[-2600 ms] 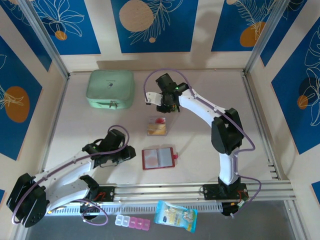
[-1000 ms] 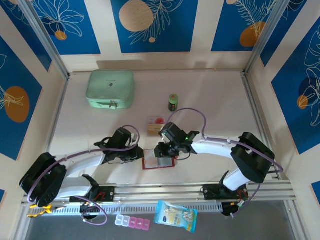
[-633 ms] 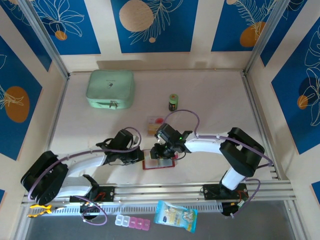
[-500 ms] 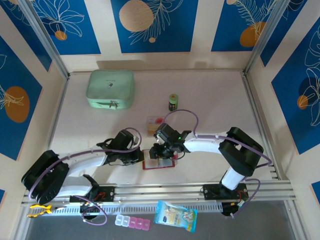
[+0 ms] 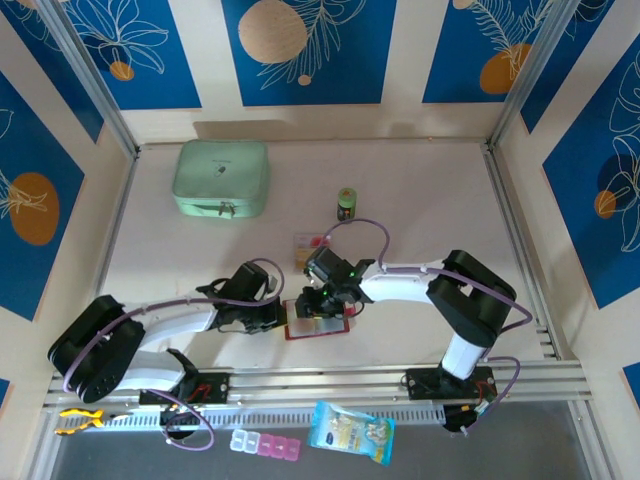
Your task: Take the credit cards out of the card holder
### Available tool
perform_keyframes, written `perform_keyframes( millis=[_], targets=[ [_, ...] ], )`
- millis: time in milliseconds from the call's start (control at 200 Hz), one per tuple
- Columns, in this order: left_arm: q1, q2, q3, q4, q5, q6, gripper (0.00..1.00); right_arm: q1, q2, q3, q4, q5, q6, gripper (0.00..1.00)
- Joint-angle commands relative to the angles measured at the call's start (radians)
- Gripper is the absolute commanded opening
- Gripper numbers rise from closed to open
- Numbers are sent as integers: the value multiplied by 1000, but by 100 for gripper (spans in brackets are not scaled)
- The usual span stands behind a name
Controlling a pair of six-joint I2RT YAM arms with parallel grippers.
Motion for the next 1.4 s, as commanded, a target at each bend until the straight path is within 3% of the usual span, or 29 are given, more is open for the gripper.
perform_keyframes(
  millis=[0, 355, 785, 1025, 1395],
  targets=[
    [-8, -9, -24, -80, -61, -2, 8, 12, 20, 22, -73, 35, 13, 31],
    [-7, -87, -76, -113, -103, -31, 8, 31, -11, 1, -152, 88, -1, 31],
    [-8, -136, 65, -174, -87, -28, 13, 7, -52, -55, -101, 66, -2, 31],
    [-41, -76, 105, -71, -45, -77, 20, -23, -78, -121, 6, -4, 19, 30],
    [-78, 56, 134, 46, -28, -106, 24, -87, -117, -246, 169, -117, 39, 28]
  ],
)
